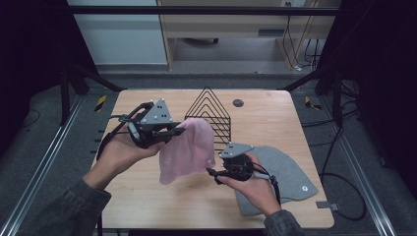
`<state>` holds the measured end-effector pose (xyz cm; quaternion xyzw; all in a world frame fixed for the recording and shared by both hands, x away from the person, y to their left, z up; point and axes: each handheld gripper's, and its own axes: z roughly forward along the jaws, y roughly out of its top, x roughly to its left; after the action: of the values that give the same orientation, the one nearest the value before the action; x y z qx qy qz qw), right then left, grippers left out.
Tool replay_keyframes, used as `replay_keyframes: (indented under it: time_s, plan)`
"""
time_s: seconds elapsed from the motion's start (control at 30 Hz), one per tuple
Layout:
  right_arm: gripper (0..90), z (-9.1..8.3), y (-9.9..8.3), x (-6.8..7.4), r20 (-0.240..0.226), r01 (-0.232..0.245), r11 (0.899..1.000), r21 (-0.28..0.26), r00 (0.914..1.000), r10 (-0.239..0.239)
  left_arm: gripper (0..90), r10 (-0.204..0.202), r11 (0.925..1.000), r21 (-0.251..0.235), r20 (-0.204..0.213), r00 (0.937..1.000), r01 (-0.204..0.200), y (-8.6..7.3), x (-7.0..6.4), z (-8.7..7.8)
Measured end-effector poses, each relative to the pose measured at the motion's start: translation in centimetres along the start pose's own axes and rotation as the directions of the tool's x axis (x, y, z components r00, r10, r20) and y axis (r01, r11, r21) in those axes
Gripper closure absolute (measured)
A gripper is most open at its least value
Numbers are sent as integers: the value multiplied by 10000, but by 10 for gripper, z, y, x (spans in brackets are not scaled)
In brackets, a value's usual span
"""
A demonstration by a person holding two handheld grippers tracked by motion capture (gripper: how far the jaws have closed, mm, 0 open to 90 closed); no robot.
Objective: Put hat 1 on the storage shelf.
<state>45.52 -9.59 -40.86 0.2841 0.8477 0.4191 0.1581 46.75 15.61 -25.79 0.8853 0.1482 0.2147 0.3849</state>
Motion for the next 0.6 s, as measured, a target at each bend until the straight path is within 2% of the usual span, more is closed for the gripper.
replay_keyframes:
  time_s: [0.1, 0.23, 0.3, 0.4, 0.6]
  plan:
    - [299, 6, 8, -3, -326, -63, 10000, 34, 9994, 64, 826, -102, 9999, -97, 66, 9999, 102, -1, 3, 0]
    - [408, 16, 14, -6, -804, 113, 9999, 103, 9967, -104, 826, -239, 9992, -329, 263, 9994, 248, -2, 5, -1]
    - [539, 18, 15, -7, -1012, 199, 9998, -27, 9947, -201, 826, -256, 9989, -389, 275, 9993, 267, -2, 7, -2]
    - [654, 18, 17, -7, -1238, 241, 9994, -238, 9919, -269, 825, -345, 9983, -455, 233, 9991, 355, -3, 9, -4]
    - [745, 14, 20, -4, -1463, 290, 9987, -417, 9886, -348, 825, -539, 9961, -687, 259, 9982, 556, -5, 13, -8]
